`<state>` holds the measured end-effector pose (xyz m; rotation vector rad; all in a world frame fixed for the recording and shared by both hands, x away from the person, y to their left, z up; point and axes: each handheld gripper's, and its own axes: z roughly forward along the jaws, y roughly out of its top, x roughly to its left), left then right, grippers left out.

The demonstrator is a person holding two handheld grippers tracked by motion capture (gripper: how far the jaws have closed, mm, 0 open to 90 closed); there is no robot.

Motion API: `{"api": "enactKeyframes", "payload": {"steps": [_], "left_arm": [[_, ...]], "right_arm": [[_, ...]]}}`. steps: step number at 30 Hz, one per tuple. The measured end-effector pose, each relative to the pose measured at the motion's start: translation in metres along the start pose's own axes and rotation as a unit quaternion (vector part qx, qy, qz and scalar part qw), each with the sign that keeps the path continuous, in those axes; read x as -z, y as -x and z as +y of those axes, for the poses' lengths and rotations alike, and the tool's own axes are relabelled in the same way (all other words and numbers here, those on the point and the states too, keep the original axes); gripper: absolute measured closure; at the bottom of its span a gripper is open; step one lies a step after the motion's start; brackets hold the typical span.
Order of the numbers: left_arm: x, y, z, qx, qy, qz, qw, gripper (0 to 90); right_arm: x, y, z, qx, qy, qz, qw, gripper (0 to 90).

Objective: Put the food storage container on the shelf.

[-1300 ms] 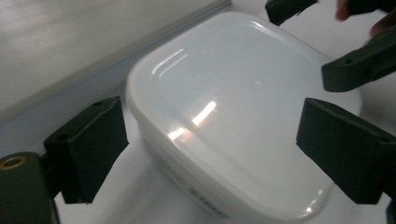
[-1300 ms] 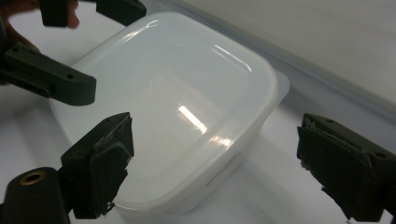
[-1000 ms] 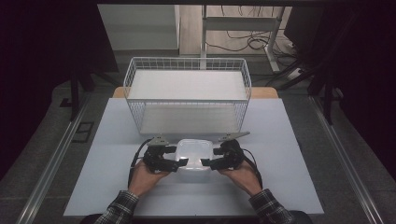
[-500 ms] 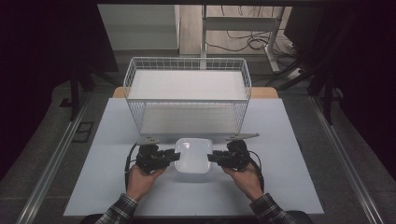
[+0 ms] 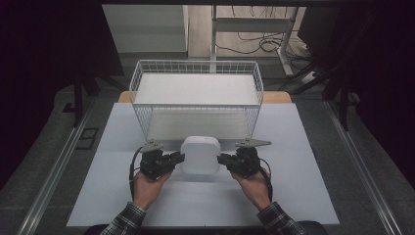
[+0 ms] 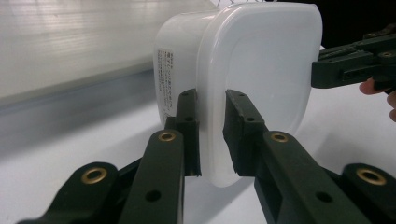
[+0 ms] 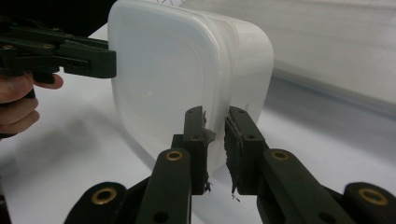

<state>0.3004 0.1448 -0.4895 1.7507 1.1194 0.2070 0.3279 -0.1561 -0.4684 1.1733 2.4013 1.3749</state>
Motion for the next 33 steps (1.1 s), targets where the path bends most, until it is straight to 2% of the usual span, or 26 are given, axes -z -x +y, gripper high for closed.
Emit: {"api": "enactKeyframes", "payload": {"steps": [5, 11, 17, 22, 24, 33], "left_arm": [[-0.002, -0.003, 0.013, -0.009, 0.008, 0.004, 0.9999, 76.9], [-0.011, -0.01, 0.029, -0.008, 0.017, 0.012, 0.9997, 76.9], [-0.025, -0.02, 0.038, -0.002, 0.014, 0.021, 0.9997, 77.0], [-0.033, -0.027, 0.041, 0.007, 0.008, 0.022, 0.9997, 77.0], [-0.035, -0.03, 0.04, 0.015, 0.006, 0.022, 0.9996, 76.9], [-0.046, -0.042, 0.038, 0.029, -0.004, 0.03, 0.9991, 76.4]], "right_arm": [[-0.002, 0.007, 0.014, 0.009, 0.008, -0.008, 0.9999, 78.1], [-0.007, 0.014, 0.028, 0.014, 0.017, -0.017, 0.9996, 77.8], [-0.021, 0.028, 0.038, 0.011, 0.017, -0.025, 0.9995, 77.1], [-0.033, 0.039, 0.042, 0.004, 0.012, -0.027, 0.9996, 76.8], [-0.036, 0.041, 0.044, -0.002, 0.006, -0.026, 0.9996, 76.7], [-0.051, 0.049, 0.046, -0.004, -0.006, -0.029, 0.9996, 76.1]]}}
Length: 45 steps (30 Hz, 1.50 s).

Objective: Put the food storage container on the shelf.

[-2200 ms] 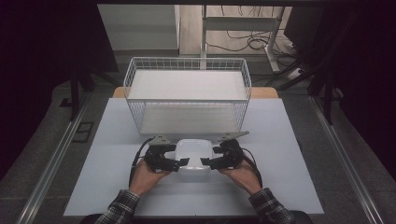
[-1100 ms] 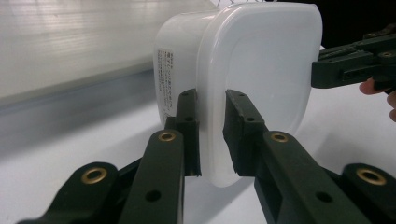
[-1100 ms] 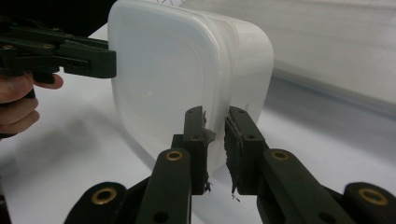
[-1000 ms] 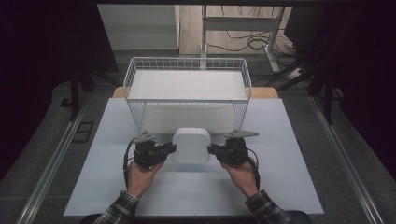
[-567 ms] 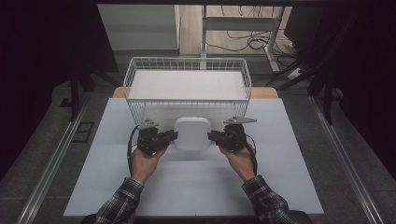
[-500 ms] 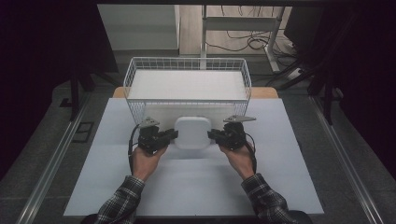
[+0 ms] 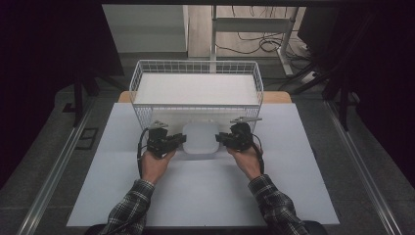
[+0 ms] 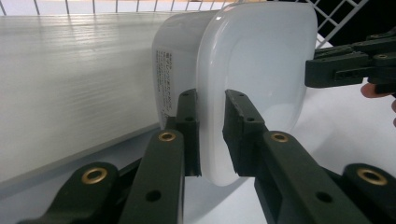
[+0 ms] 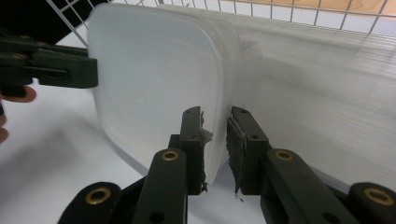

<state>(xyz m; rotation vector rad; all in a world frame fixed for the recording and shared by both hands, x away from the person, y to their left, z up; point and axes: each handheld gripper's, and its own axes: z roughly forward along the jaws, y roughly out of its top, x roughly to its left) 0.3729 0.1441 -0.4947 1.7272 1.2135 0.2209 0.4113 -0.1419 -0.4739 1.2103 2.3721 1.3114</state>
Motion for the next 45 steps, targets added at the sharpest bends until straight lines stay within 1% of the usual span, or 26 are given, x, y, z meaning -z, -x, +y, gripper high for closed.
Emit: {"api": "enactKeyframes", "payload": {"steps": [1, 2, 4, 5, 7, 9, 12, 15, 16, 18, 21, 23, 27, 28, 32, 33, 36, 37, 38, 39, 41, 42, 43, 45], "left_arm": [[-0.001, -0.002, 0.0, 0.002, 0.0, -0.002, 1.0, 76.0], [-0.002, -0.003, 0.0, 0.004, 0.001, -0.001, 1.0, 75.7], [-0.004, -0.005, 0.0, 0.005, 0.007, -0.005, 1.0, 75.0], [-0.004, -0.006, 0.001, 0.004, 0.008, -0.005, 0.9999, 74.4], [-0.006, -0.005, 0.002, 0.001, 0.012, 0.001, 0.9999, 73.1], [-0.008, -0.007, 0.003, 0.001, 0.015, -0.001, 0.9999, 71.4], [-0.01, -0.012, 0.003, 0.009, 0.022, -0.011, 0.9997, 70.3], [-0.012, -0.014, 0.003, 0.007, 0.031, -0.009, 0.9994, 68.1], [-0.012, -0.012, 0.003, -0.003, 0.037, 0.002, 0.9993, 66.7], [-0.013, -0.008, 0.004, -0.024, 0.042, 0.023, 0.9986, 67.8], [-0.014, -0.008, 0.008, -0.035, 0.041, 0.033, 0.998, 67.9], [-0.016, -0.006, 0.01, -0.038, 0.047, 0.042, 0.9973, 67.6], [-0.02, -0.004, 0.013, -0.056, 0.051, 0.067, 0.9949, 66.2], [-0.021, -0.004, 0.014, -0.063, 0.054, 0.074, 0.9938, 65.9], [-0.023, -0.003, 0.016, -0.071, 0.062, 0.087, 0.9917, 63.9], [-0.021, -0.003, 0.016, -0.075, 0.066, 0.086, 0.9913, 63.6], [-0.016, -0.001, 0.018, -0.071, 0.076, 0.072, 0.992, 61.4], [-0.014, 0.0, 0.018, -0.075, 0.073, 0.07, 0.9921, 60.2], [-0.011, 0.002, 0.018, -0.079, 0.07, 0.067, 0.9921, 57.0], [-0.01, 0.004, 0.017, -0.083, 0.069, 0.066, 0.9919, 57.0], [-0.005, 0.007, 0.015, -0.087, 0.067, 0.059, 0.9922, 51.8], [-0.002, 0.009, 0.012, -0.085, 0.069, 0.058, 0.9923, 44.9], [0.0, 0.009, 0.01, -0.087, 0.072, 0.057, 0.992, 44.9], [0.006, 0.011, 0.006, -0.084, 0.075, 0.049, 0.9924, 38.9]], "right_arm": [[-0.001, 0.001, 0.001, -0.007, 0.002, 0.005, 1.0, 76.1], [-0.001, 0.002, 0.002, -0.009, 0.003, 0.007, 0.9999, 76.0], [-0.002, 0.002, 0.004, -0.007, 0.001, 0.008, 0.9999, 75.1], [-0.003, 0.002, 0.005, -0.005, 0.004, 0.005, 1.0, 74.1], [-0.005, 0.002, 0.006, -0.001, 0.008, 0.001, 1.0, 72.2], [-0.008, 0.002, 0.009, 0.004, 0.011, -0.006, 0.9999, 70.1], [-0.01, 0.002, 0.011, 0.005, 0.018, -0.013, 0.9997, 67.2], [-0.011, 0.002, 0.013, 0.01, 0.027, -0.023, 0.9993, 65.7], [-0.012, 0.002, 0.013, 0.012, 0.029, -0.026, 0.9992, 65.0], [-0.015, 0.002, 0.013, 0.011, 0.023, -0.031, 0.9992, 62.4], [-0.016, 0.005, 0.013, 0.003, 0.032, -0.034, 0.9989, 59.7], [-0.018, 0.006, 0.014, -0.001, 0.039, -0.04, 0.9985, 58.5], [-0.022, 0.007, 0.017, -0.001, 0.047, -0.05, 0.9976, 58.6], [-0.022, 0.008, 0.018, 0.002, 0.049, -0.052, 0.9974, 59.0], [-0.024, 0.007, 0.02, 0.01, 0.053, -0.06, 0.9968, 64.2], [-0.024, 0.007, 0.02, 0.012, 0.054, -0.06, 0.9967, 65.3], [-0.019, 0.008, 0.021, 0.017, 0.059, -0.055, 0.9966, 68.9], [-0.017, 0.009, 0.021, 0.016, 0.058, -0.051, 0.9969, 70.4], [-0.015, 0.009, 0.021, 0.016, 0.058, -0.046, 0.9971, 72.1], [-0.012, 0.008, 0.02, 0.018, 0.057, -0.039, 0.9975, 74.0], [-0.007, 0.006, 0.018, 0.027, 0.055, -0.031, 0.9977, 78.7], [-0.005, 0.005, 0.017, 0.028, 0.054, -0.026, 0.9978, 80.2], [-0.002, 0.002, 0.015, 0.032, 0.054, -0.02, 0.9979, 82.6], [0.003, -0.002, 0.011, 0.03, 0.056, -0.007, 0.998, 85.1]]}}
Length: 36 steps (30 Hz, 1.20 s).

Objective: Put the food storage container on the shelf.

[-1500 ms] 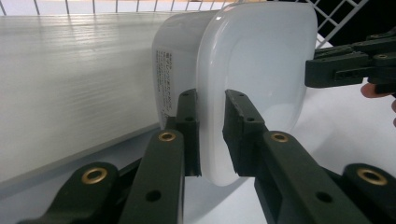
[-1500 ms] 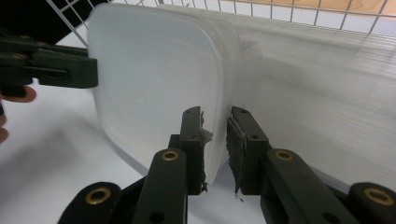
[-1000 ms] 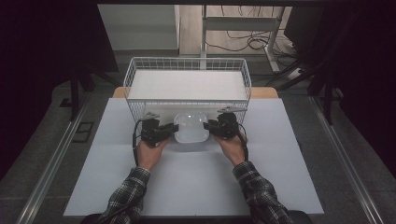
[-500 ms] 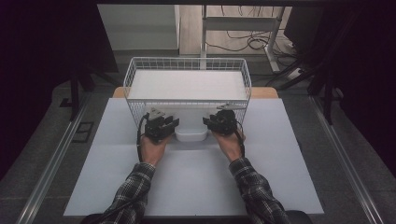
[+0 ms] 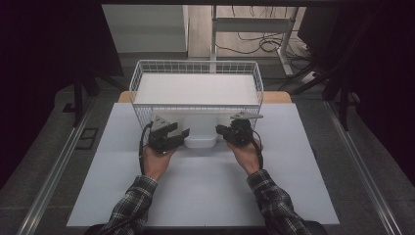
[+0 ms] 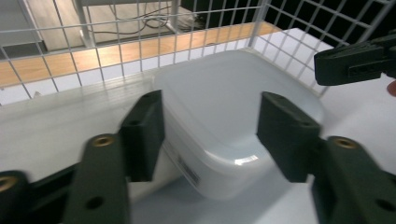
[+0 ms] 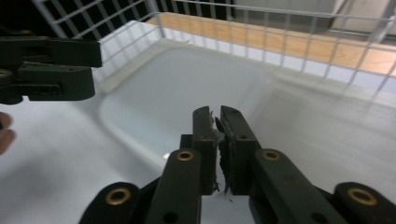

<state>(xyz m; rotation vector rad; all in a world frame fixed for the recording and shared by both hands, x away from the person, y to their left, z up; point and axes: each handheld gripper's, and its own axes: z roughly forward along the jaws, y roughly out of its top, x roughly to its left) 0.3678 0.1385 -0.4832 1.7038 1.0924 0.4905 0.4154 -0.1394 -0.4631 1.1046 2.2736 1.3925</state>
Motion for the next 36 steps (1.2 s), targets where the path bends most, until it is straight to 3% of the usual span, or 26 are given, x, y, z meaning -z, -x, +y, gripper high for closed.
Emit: {"api": "enactKeyframes", "payload": {"steps": [5, 12, 16, 20, 23, 29, 36], "left_arm": [[0.016, 0.005, -0.011, 0.007, -0.009, -0.036, 0.9993, 24.4], [0.04, 0.014, -0.03, 0.009, -0.026, -0.049, 0.9984, 10.4], [0.053, 0.017, -0.042, -0.002, -0.032, -0.041, 0.9986, 6.8], [0.067, 0.02, -0.058, -0.031, -0.038, -0.025, 0.9985, 4.3], [0.076, 0.021, -0.067, -0.028, -0.035, -0.026, 0.9986, 3.6], [0.088, 0.027, -0.079, -0.046, -0.039, -0.013, 0.9981, 2.9], [0.09, 0.029, -0.085, -0.054, -0.045, -0.015, 0.9974, 2.9]], "right_arm": [[0.011, -0.01, -0.005, 0.004, 0.003, 0.027, 0.9996, 88.9], [0.017, -0.028, -0.012, 0.023, -0.001, 0.045, 0.9987, 89.1], [0.015, -0.036, -0.017, 0.046, -0.014, 0.054, 0.9974, 88.9], [0.009, -0.043, -0.021, 0.074, -0.031, 0.061, 0.9949, 88.8], [0.001, -0.045, -0.025, 0.083, -0.041, 0.063, 0.9937, 88.9], [-0.022, -0.049, -0.03, 0.089, -0.057, 0.062, 0.9924, 89.0], [-0.04, -0.043, -0.026, 0.088, -0.068, 0.045, 0.9927, 89.2]]}}
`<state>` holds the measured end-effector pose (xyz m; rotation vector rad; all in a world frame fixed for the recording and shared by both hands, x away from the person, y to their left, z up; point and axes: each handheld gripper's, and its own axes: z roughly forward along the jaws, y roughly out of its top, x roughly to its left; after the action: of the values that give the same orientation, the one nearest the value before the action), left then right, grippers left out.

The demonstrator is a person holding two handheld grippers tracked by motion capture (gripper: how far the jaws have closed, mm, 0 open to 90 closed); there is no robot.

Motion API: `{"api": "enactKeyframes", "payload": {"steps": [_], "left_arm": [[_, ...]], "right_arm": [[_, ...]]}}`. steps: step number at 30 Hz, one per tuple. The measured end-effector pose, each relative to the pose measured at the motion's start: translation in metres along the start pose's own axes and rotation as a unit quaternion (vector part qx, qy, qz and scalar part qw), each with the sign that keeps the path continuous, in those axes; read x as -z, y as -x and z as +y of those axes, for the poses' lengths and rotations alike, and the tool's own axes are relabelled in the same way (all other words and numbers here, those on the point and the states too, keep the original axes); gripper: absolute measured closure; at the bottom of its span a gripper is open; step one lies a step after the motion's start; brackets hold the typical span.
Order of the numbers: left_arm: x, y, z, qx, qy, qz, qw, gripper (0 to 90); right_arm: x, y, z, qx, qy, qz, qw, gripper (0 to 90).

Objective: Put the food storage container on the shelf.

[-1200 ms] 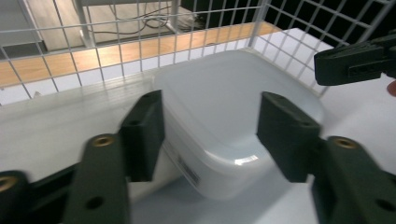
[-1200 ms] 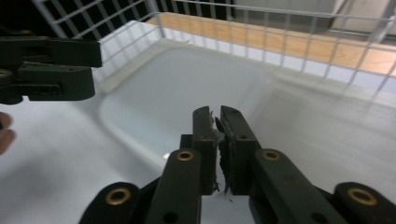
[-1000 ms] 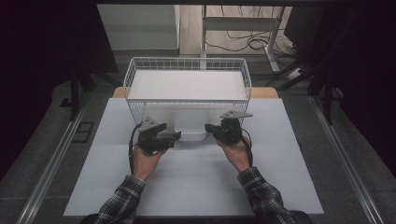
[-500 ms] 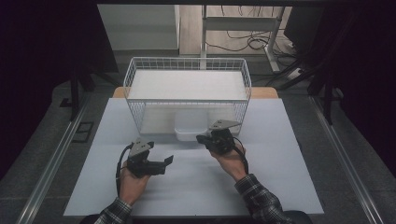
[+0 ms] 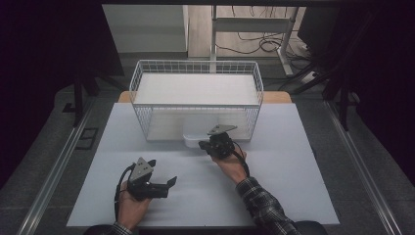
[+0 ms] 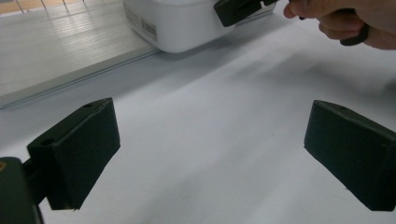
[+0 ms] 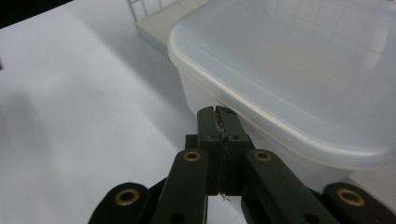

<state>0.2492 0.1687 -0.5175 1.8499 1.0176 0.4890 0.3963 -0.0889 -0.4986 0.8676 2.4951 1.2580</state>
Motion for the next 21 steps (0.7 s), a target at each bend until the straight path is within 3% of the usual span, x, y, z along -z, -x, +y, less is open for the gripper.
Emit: {"api": "enactKeyframes", "payload": {"steps": [13, 21], "left_arm": [[-0.006, 0.002, -0.002, -0.003, -0.007, -0.009, 0.9999, 2.9], [-0.008, -0.001, -0.003, 0.009, -0.006, -0.018, 0.9998, 2.8]], "right_arm": [[-0.014, 0.014, 0.013, -0.007, -0.004, -0.016, 0.9998, 89.2], [-0.023, 0.023, 0.021, -0.01, -0.007, -0.028, 0.9995, 89.1]]}}
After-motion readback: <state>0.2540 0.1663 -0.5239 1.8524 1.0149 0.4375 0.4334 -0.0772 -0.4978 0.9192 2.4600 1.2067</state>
